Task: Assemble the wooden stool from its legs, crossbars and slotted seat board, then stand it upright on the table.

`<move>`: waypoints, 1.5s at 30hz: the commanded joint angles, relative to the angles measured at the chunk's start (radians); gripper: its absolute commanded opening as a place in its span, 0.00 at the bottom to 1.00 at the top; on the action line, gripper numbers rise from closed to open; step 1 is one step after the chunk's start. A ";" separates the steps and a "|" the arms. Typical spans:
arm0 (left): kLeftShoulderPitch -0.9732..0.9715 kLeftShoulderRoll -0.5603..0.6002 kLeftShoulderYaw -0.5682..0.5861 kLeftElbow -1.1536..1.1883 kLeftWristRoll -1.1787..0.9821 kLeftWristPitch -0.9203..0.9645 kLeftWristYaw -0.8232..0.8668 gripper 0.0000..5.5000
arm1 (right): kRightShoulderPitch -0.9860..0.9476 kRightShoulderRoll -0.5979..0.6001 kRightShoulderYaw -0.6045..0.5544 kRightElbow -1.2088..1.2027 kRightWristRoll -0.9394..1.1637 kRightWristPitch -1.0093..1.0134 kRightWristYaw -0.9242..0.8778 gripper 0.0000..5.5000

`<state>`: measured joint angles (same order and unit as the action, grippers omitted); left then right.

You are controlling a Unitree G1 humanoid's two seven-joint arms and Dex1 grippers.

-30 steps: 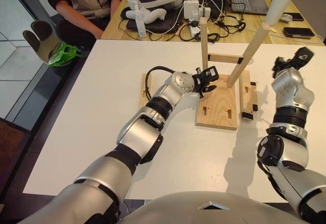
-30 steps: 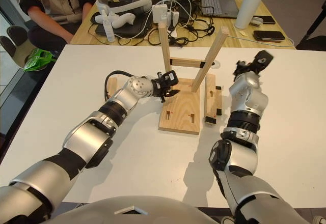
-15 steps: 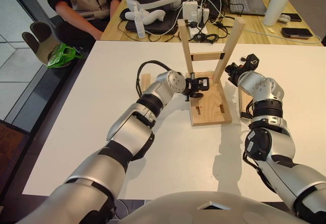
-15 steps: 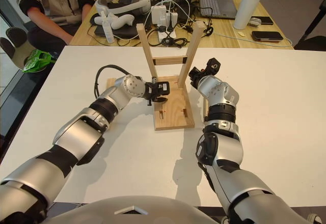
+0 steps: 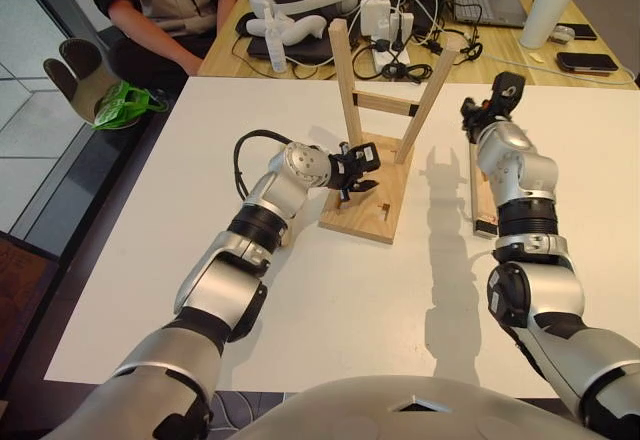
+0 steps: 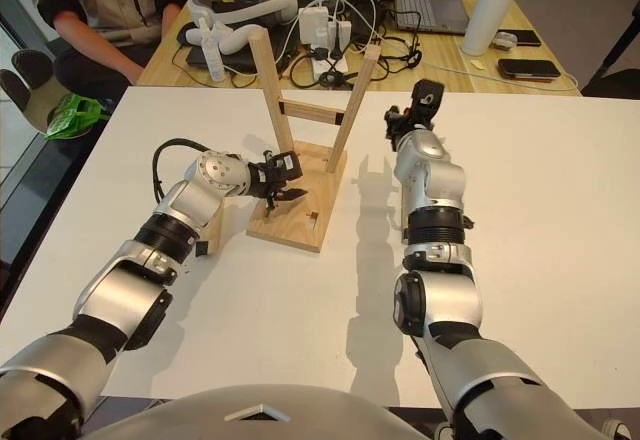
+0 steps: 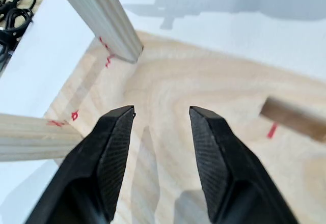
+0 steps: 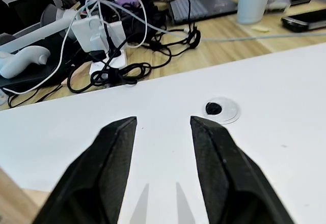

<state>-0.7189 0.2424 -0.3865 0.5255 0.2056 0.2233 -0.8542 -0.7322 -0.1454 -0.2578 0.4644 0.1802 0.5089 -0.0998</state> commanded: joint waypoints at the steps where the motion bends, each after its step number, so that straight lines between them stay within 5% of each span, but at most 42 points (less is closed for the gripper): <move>1: 0.091 -0.031 0.045 -0.209 -0.047 0.169 0.044 0.37 | 0.149 -0.118 -0.055 -0.211 0.010 0.142 0.023 0.37; 6: 0.140 -0.034 0.072 -0.352 -0.067 0.269 0.111 0.37 | 0.316 -0.175 -0.130 -0.317 0.132 0.442 0.135 0.37; 10: 0.076 -0.087 0.200 -0.383 -0.131 0.296 0.238 0.37 | 0.396 -0.195 -0.090 -0.316 0.124 0.467 0.189 0.37; 20: 0.041 -0.096 0.253 -0.422 -0.182 0.325 0.348 0.37 | 0.415 -0.189 0.002 -0.236 0.078 0.393 0.249 0.66; 38: 0.027 -0.080 0.222 -0.426 -0.178 0.297 0.390 0.37 | 0.324 -0.190 0.113 -0.161 0.069 0.323 0.392 0.66; 45: 0.088 -0.093 0.244 -0.489 -0.206 0.373 0.410 0.37 | 0.392 -0.327 0.205 -0.134 0.014 0.395 0.485 0.66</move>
<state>-0.6625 0.1580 -0.1617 0.0800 0.0215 0.5466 -0.4669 -0.3982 -0.4351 -0.0815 0.3087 0.2283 0.8546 0.3762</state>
